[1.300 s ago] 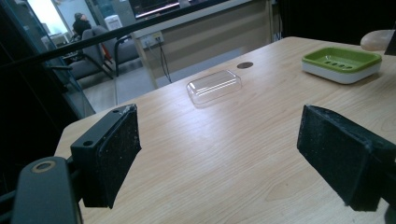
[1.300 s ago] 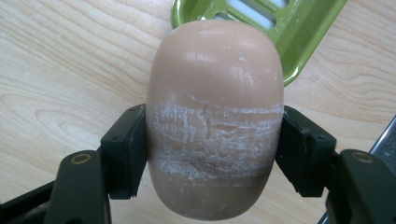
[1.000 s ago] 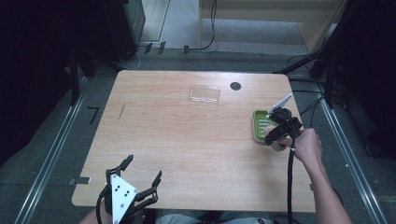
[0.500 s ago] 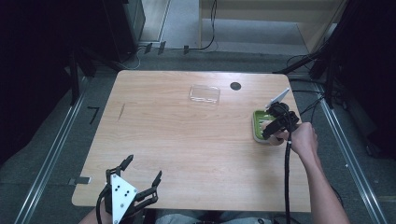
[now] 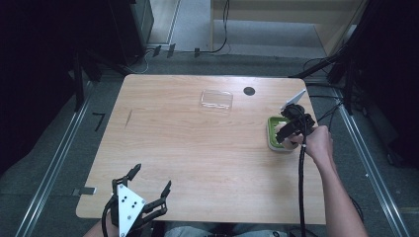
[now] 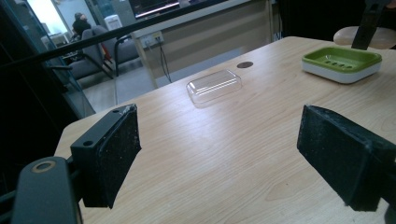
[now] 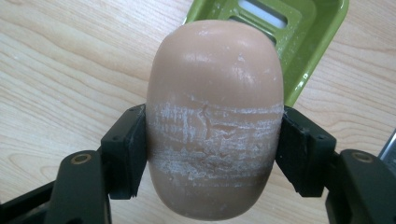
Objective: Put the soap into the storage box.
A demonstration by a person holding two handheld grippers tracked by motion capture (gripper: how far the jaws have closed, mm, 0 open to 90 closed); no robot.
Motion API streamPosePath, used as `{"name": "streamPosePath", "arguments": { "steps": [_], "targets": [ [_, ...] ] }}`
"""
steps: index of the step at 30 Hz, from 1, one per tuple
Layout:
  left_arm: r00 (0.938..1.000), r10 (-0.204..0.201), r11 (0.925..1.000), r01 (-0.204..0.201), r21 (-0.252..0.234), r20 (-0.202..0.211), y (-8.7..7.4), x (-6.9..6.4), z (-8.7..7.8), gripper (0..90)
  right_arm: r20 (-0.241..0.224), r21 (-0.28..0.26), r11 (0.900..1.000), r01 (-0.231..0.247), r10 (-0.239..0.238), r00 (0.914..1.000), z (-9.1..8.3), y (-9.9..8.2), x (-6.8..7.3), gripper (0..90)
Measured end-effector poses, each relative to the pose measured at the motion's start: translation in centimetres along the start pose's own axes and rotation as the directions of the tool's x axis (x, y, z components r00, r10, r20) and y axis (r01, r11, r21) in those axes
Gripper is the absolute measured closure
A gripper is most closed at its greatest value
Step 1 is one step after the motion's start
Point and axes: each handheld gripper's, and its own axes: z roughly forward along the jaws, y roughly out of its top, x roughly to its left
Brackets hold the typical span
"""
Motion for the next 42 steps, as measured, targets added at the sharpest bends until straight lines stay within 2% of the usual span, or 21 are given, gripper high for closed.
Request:
{"name": "streamPosePath", "arguments": {
  "steps": [11, 19, 28, 42],
  "targets": [
    [1.0, 0.0, 1.0, 0.0, 0.001, -0.002, 0.0, 0.0, 0.0, 13.9, 0.016, -0.013, 0.9996, -0.026, 0.026, 0.9995, 0.2, 0.8, -0.2, 33.3],
    [1.0, -0.005, 1.0, 0.005, -0.001, -0.002, 0.0, 0.1, 0.0, 13.9, -0.001, -0.023, 0.9976, -0.065, 0.065, 0.9979, 0.3, 1.5, -0.6, 33.3],
    [1.0, -0.002, 1.0, 0.002, -0.001, -0.001, 0.0, 0.1, 0.0, 13.9, -0.006, -0.035, 0.9959, -0.083, 0.083, 0.9965, 0.6, 2.2, -0.8, 33.4],
    [1.0, -0.005, 1.0, 0.005, -0.001, -0.002, 0.0, 0.1, -0.1, 13.9, -0.012, -0.043, 0.9874, -0.152, 0.152, 0.9883, 2.0, 2.9, -1.7, 33.4]
  ]
}}
